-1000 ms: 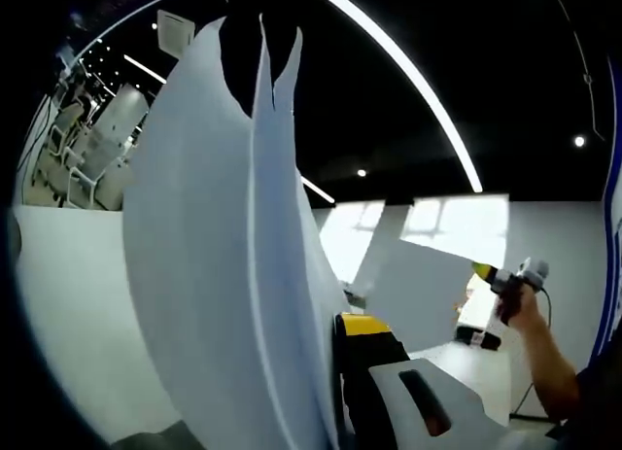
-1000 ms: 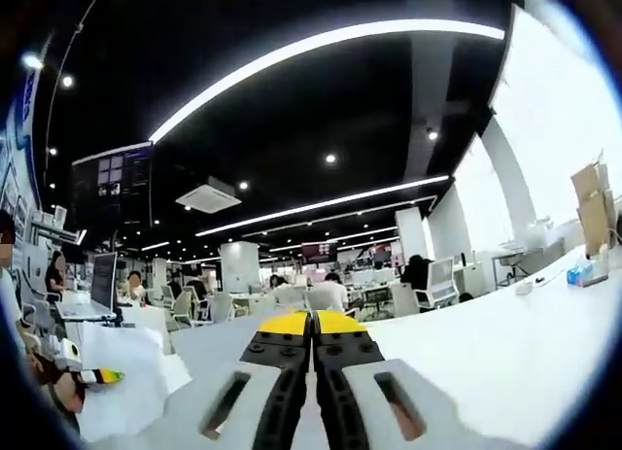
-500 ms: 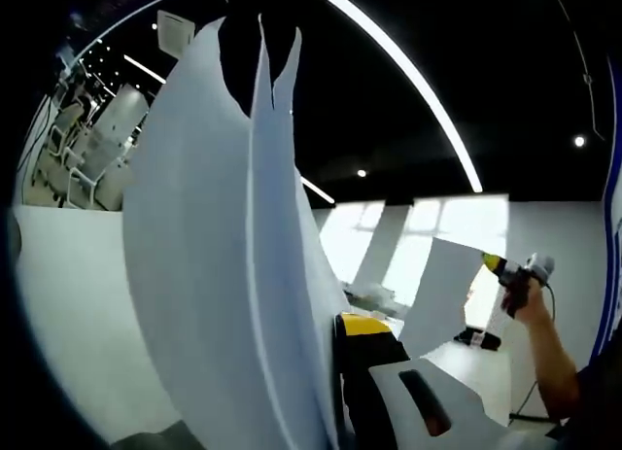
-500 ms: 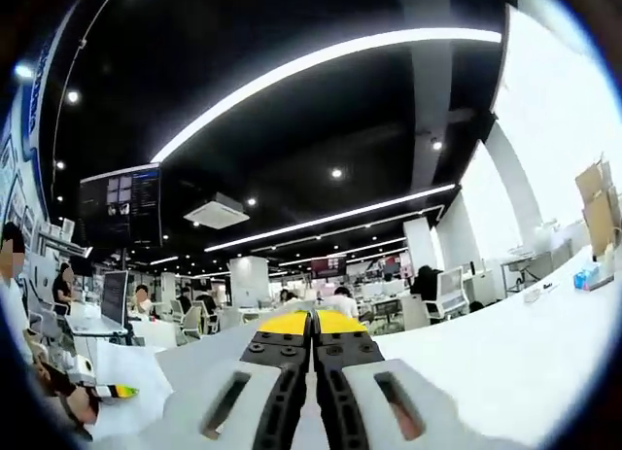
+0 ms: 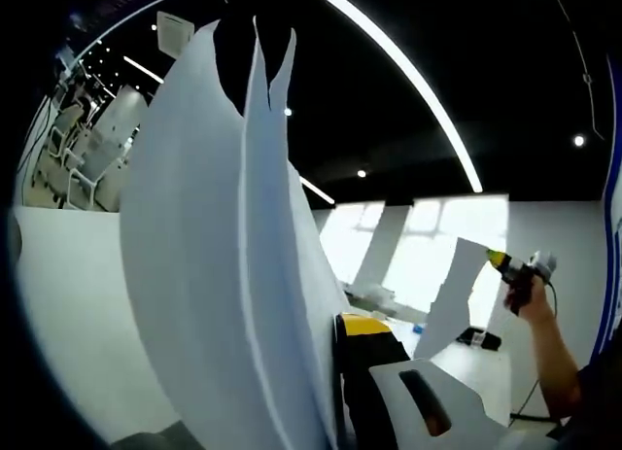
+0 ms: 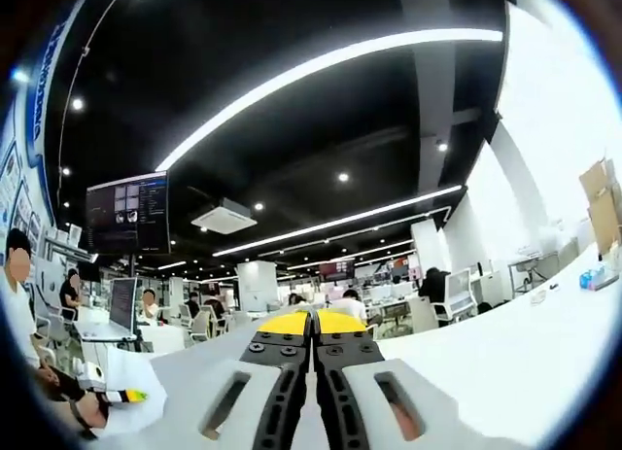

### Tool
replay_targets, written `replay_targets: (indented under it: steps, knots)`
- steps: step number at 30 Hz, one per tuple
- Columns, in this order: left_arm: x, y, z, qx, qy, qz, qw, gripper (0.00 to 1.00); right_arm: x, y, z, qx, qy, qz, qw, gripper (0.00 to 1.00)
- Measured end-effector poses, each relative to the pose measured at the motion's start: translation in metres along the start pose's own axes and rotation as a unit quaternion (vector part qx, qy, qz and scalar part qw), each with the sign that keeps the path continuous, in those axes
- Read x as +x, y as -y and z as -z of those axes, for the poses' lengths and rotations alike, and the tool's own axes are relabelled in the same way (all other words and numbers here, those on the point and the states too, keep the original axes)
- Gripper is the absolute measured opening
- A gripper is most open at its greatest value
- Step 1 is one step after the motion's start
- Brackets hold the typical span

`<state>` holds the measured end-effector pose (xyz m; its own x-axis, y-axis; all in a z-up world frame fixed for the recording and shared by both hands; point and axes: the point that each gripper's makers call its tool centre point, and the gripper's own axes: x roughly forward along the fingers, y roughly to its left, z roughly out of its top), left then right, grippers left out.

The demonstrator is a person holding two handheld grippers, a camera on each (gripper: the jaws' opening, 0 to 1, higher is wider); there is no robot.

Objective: Organize the stack of printing papers by aligning and flattening the scattered papers on the table

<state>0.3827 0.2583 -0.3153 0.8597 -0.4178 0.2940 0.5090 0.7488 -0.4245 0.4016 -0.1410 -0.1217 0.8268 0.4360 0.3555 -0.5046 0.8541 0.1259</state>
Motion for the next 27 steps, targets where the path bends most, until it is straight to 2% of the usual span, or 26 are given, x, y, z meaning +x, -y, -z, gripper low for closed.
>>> replay_targets:
  steps: [8,12,19,27]
  knots:
    - [0.0,0.007,0.004,0.0,0.0,0.0,1.0,0.07,-0.002,-0.001,-0.008,-0.003,0.004,-0.004,1.0,0.0]
    - [0.0,0.019,0.009,0.003,-0.001,0.0,1.0,0.07,-0.003,-0.006,-0.013,-0.004,0.004,-0.014,0.9999,0.0]
    - [0.0,0.022,0.01,0.002,-0.001,0.0,1.0,0.07,-0.004,-0.009,-0.016,-0.007,0.004,-0.019,0.9998,0.0]
    - [-0.001,0.019,0.009,0.001,0.001,0.0,1.0,0.08,0.001,-0.023,-0.022,-0.016,0.0,-0.039,0.9991,0.0]
